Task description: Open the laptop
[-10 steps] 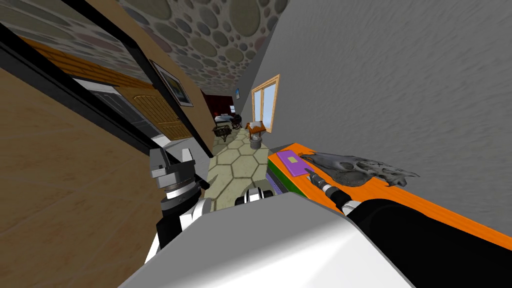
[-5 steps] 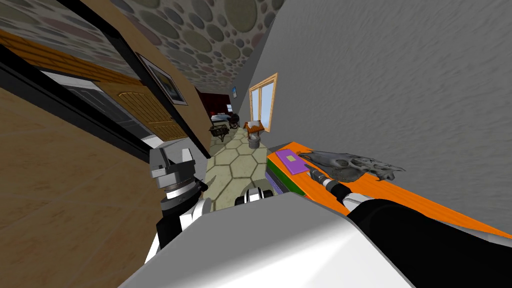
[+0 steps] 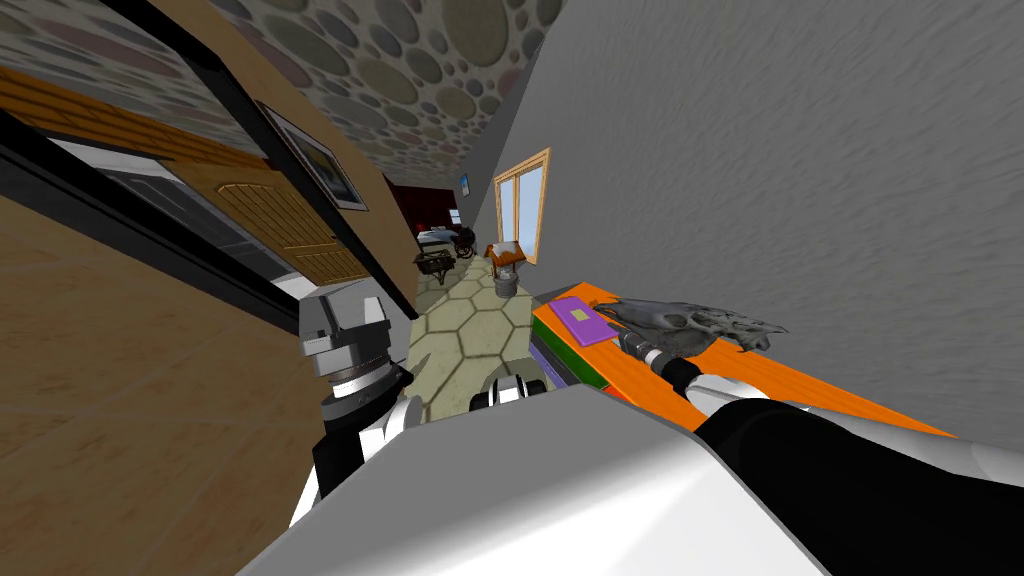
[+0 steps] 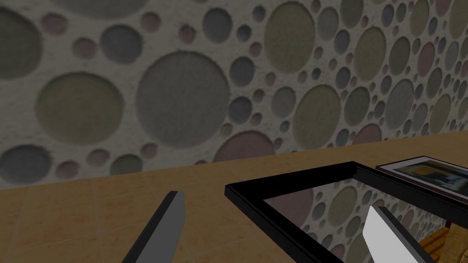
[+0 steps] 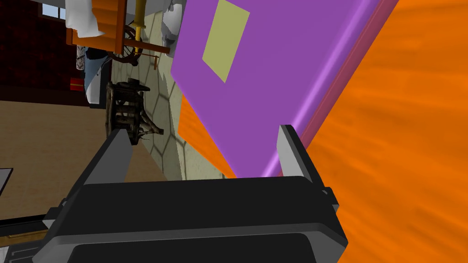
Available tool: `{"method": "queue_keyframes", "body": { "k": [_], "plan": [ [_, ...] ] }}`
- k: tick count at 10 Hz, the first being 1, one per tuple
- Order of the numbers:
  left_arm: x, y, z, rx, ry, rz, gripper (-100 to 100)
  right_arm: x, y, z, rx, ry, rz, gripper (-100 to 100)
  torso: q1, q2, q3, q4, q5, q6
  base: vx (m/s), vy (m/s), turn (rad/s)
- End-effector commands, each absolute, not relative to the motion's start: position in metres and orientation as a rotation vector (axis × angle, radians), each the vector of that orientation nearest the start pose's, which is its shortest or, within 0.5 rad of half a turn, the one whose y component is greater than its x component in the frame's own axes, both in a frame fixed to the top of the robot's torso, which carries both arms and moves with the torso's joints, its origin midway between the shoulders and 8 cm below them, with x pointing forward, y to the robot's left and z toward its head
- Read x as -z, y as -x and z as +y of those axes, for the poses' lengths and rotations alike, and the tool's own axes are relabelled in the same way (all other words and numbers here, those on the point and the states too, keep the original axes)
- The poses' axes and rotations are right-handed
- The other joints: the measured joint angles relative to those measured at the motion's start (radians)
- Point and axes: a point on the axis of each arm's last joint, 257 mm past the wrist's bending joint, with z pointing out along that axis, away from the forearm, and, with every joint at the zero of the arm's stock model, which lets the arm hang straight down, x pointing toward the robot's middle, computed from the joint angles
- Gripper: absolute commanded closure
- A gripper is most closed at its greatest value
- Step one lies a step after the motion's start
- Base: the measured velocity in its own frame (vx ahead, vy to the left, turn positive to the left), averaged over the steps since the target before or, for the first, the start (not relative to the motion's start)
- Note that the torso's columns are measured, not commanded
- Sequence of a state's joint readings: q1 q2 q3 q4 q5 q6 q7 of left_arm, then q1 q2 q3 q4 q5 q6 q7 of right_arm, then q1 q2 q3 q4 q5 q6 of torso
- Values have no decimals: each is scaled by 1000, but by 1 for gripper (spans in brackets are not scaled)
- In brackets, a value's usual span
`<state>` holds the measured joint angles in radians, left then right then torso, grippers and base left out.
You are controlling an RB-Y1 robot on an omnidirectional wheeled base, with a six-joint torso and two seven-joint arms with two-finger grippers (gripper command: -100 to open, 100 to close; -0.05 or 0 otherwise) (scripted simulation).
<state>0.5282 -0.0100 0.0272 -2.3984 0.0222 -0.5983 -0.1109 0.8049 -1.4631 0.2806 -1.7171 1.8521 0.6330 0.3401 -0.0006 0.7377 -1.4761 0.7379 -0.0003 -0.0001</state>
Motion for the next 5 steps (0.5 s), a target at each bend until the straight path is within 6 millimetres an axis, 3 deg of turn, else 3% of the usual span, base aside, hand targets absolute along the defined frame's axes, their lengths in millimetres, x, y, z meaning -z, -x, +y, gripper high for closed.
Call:
{"method": "queue_keyframes", "body": {
  "k": [1, 5],
  "plan": [
    [-84, -295, 284, 1211, 482, 481, 0, 257, -294, -534, 1241, 1802, 1246, 0, 0, 0, 0, 0, 0, 0, 0, 0, 0],
    [-84, -295, 284, 1211, 482, 481, 0, 257, -294, -534, 1241, 1802, 1246, 0, 1, 0, 0, 0, 0, 0, 0, 0, 0]
  ]
}}
